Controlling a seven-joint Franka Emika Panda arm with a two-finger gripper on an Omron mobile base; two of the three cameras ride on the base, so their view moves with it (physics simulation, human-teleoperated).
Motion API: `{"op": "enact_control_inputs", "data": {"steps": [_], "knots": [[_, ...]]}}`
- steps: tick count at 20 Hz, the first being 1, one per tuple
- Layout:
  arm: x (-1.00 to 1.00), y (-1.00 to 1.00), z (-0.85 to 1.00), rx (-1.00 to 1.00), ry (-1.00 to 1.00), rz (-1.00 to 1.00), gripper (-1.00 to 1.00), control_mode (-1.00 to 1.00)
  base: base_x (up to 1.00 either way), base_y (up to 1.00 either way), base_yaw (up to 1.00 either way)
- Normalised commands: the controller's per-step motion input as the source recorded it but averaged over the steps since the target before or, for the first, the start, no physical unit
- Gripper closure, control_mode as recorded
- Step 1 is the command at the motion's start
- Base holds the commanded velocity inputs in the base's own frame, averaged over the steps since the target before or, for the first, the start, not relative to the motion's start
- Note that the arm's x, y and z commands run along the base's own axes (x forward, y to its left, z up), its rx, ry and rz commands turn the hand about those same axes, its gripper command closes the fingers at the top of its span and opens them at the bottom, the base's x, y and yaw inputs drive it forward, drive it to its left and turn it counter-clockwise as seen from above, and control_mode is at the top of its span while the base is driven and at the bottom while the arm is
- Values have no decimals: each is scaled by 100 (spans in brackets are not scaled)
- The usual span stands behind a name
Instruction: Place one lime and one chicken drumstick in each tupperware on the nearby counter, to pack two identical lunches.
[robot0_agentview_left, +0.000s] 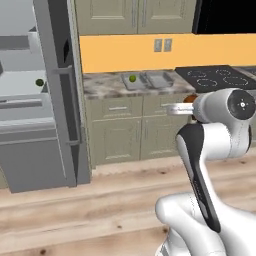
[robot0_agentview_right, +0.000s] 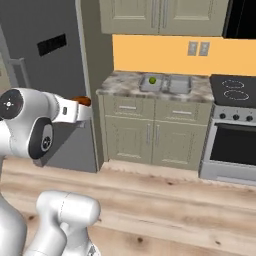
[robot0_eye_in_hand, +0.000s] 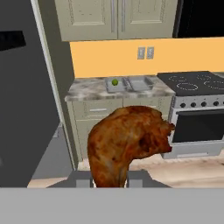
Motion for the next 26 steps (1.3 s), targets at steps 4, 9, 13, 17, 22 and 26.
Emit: {"op": "enact_control_inputs", "data": {"steps": [4,9,13,17,22,26], "knots": [[0,0,0,0,0,0,100,100,31,-24,0],[0,0,0,0,0,0,100,100,69,-2,0],[0,0,0,0,0,0,100,100,88,-7,0],[0,0,0,0,0,0,100,100,84,-22,0],[0,0,0,0,0,0,100,100,84,-26,0],[0,0,0,0,0,0,100,100,76,-38,0]]}}
